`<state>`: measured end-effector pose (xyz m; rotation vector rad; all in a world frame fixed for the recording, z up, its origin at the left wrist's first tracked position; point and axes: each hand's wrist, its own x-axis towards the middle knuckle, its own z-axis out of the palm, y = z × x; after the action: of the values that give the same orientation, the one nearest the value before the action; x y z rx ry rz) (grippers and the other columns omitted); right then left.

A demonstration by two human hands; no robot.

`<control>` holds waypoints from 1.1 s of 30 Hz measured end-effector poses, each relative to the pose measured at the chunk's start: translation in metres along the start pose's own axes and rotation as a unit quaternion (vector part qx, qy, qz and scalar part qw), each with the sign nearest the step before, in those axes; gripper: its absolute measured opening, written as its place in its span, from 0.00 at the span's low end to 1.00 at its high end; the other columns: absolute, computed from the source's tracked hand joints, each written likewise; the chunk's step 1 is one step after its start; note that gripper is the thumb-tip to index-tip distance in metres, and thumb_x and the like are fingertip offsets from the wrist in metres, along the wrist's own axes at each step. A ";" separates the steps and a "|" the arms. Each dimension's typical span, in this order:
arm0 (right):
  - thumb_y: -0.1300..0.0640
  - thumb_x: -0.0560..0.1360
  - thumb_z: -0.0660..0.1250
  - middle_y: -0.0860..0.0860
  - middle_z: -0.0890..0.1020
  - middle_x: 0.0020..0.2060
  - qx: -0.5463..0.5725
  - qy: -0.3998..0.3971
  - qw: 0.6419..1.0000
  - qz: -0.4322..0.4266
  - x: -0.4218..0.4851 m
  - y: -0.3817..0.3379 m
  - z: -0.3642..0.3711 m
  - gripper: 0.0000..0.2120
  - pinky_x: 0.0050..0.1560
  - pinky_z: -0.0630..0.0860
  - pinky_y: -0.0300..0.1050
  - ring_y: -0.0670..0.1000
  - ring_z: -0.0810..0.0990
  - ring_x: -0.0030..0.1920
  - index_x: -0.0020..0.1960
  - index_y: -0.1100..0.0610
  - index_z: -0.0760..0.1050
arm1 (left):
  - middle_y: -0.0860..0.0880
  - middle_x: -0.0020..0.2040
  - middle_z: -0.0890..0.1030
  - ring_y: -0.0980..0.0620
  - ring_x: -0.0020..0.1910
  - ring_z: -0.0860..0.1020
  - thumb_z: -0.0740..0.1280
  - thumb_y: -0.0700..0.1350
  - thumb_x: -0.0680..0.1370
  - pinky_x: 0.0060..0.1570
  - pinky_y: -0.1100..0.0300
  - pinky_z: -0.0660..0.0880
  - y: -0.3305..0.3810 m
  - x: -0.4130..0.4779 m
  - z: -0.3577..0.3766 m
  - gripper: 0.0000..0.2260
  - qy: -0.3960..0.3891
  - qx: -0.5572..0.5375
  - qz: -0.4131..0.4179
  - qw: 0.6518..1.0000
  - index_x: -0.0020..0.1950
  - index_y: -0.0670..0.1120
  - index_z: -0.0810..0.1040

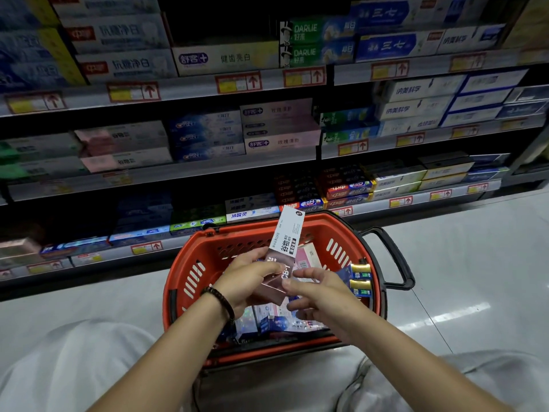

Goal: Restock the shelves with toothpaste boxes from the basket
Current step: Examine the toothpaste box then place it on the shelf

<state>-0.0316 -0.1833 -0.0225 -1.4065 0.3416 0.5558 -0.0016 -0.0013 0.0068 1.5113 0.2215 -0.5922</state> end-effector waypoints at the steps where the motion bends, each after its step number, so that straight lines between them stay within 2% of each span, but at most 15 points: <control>1: 0.49 0.73 0.82 0.58 0.89 0.51 0.012 0.009 1.000 -0.005 0.001 -0.002 0.000 0.28 0.46 0.80 0.51 0.57 0.87 0.45 0.67 0.55 0.75 | 0.47 0.54 0.88 0.46 0.46 0.86 0.68 0.36 0.79 0.41 0.52 0.81 0.002 -0.001 -0.004 0.10 -0.006 0.005 0.002 1.000 0.57 0.46 0.86; 4: 0.48 0.76 0.78 0.58 0.86 0.55 0.043 0.058 0.997 -0.024 0.008 -0.014 -0.006 0.25 0.45 0.82 0.50 0.58 0.88 0.46 0.67 0.56 0.75 | 0.44 0.57 0.87 0.44 0.48 0.85 0.69 0.38 0.80 0.45 0.50 0.82 0.008 -0.007 -0.017 0.14 -0.030 0.005 -0.004 1.000 0.63 0.51 0.83; 7: 0.47 0.77 0.76 0.58 0.83 0.60 0.074 0.110 0.990 -0.048 0.018 -0.025 -0.017 0.26 0.49 0.85 0.55 0.61 0.89 0.51 0.69 0.57 0.73 | 0.44 0.58 0.86 0.43 0.47 0.82 0.71 0.40 0.79 0.42 0.50 0.82 0.012 -0.013 -0.027 0.13 -0.071 0.006 -0.003 0.997 0.63 0.51 0.84; 11: 0.49 0.80 0.74 0.54 0.83 0.59 0.079 0.196 0.972 -0.101 0.025 -0.035 -0.023 0.23 0.49 0.86 0.54 0.59 0.88 0.52 0.71 0.53 0.73 | 0.37 0.62 0.83 0.40 0.53 0.78 0.73 0.44 0.74 0.49 0.51 0.78 0.011 -0.020 -0.037 0.19 -0.109 -0.005 0.001 0.994 0.65 0.50 0.83; 15: 0.47 0.82 0.71 0.54 0.88 0.53 0.111 0.181 0.971 -0.111 0.025 -0.044 -0.023 0.15 0.47 0.84 0.52 0.57 0.89 0.49 0.66 0.51 0.76 | 0.38 0.66 0.82 0.40 0.56 0.79 0.72 0.43 0.75 0.50 0.51 0.78 0.009 -0.025 -0.046 0.20 -0.149 0.006 0.007 0.989 0.68 0.51 0.81; 19: 0.51 0.84 0.69 0.55 0.89 0.44 0.113 0.178 0.971 -0.116 0.023 -0.048 -0.016 0.08 0.50 0.82 0.52 0.56 0.88 0.46 0.57 0.55 0.81 | 0.37 0.65 0.82 0.44 0.49 0.81 0.72 0.43 0.75 0.41 0.56 0.80 0.007 -0.031 -0.054 0.23 -0.158 0.018 0.005 0.987 0.69 0.55 0.81; 22: 0.53 0.83 0.70 0.57 0.89 0.46 0.099 0.193 0.969 -0.122 0.024 -0.049 -0.009 0.09 0.45 0.82 0.48 0.55 0.88 0.46 0.56 0.60 0.82 | 0.37 0.68 0.80 0.38 0.59 0.77 0.73 0.45 0.75 0.53 0.50 0.76 0.006 -0.033 -0.064 0.23 -0.169 0.009 0.015 0.986 0.71 0.52 0.80; 24: 0.55 0.83 0.71 0.59 0.89 0.47 0.113 0.204 0.965 -0.123 0.026 -0.049 -0.006 0.09 0.40 0.81 0.45 0.54 0.88 0.45 0.55 0.61 0.82 | 0.40 0.69 0.80 0.37 0.63 0.76 0.74 0.45 0.76 0.56 0.49 0.74 0.007 -0.034 -0.071 0.24 -0.163 -0.008 0.016 0.986 0.72 0.51 0.79; 27: 0.57 0.83 0.71 0.58 0.89 0.45 0.133 0.220 0.958 -0.126 0.028 -0.048 -0.001 0.08 0.40 0.82 0.45 0.53 0.88 0.43 0.54 0.62 0.81 | 0.42 0.68 0.81 0.40 0.63 0.79 0.76 0.46 0.74 0.55 0.50 0.76 0.014 -0.038 -0.083 0.27 -0.115 -0.027 0.021 0.993 0.72 0.52 0.78; 30: 0.58 0.83 0.70 0.59 0.88 0.47 0.147 0.223 0.955 -0.130 0.028 -0.048 0.008 0.06 0.43 0.82 0.48 0.56 0.88 0.45 0.53 0.62 0.80 | 0.38 0.67 0.81 0.37 0.66 0.79 0.78 0.46 0.71 0.63 0.41 0.73 0.015 -0.041 -0.098 0.27 -0.056 -0.072 0.037 0.995 0.70 0.50 0.79; 31: 0.58 0.83 0.70 0.60 0.88 0.47 0.151 0.224 0.954 -0.133 0.027 -0.048 0.012 0.06 0.44 0.83 0.49 0.56 0.88 0.45 0.53 0.62 0.80 | 0.38 0.66 0.82 0.37 0.64 0.81 0.78 0.45 0.71 0.62 0.42 0.75 0.015 -0.044 -0.101 0.28 -0.040 -0.094 0.044 0.994 0.70 0.48 0.79; 33: 0.59 0.83 0.69 0.60 0.88 0.47 0.157 0.226 0.951 -0.138 0.026 -0.049 0.018 0.05 0.45 0.83 0.49 0.56 0.88 0.46 0.52 0.62 0.79 | 0.39 0.61 0.84 0.46 0.49 0.86 0.78 0.43 0.73 0.54 0.49 0.79 0.014 -0.047 -0.105 0.27 0.002 -0.133 0.062 0.989 0.71 0.41 0.76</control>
<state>0.0156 -0.1648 0.0070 -1.2310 0.5618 -0.0590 -0.0108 0.1112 0.0339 1.2582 0.1990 -0.4417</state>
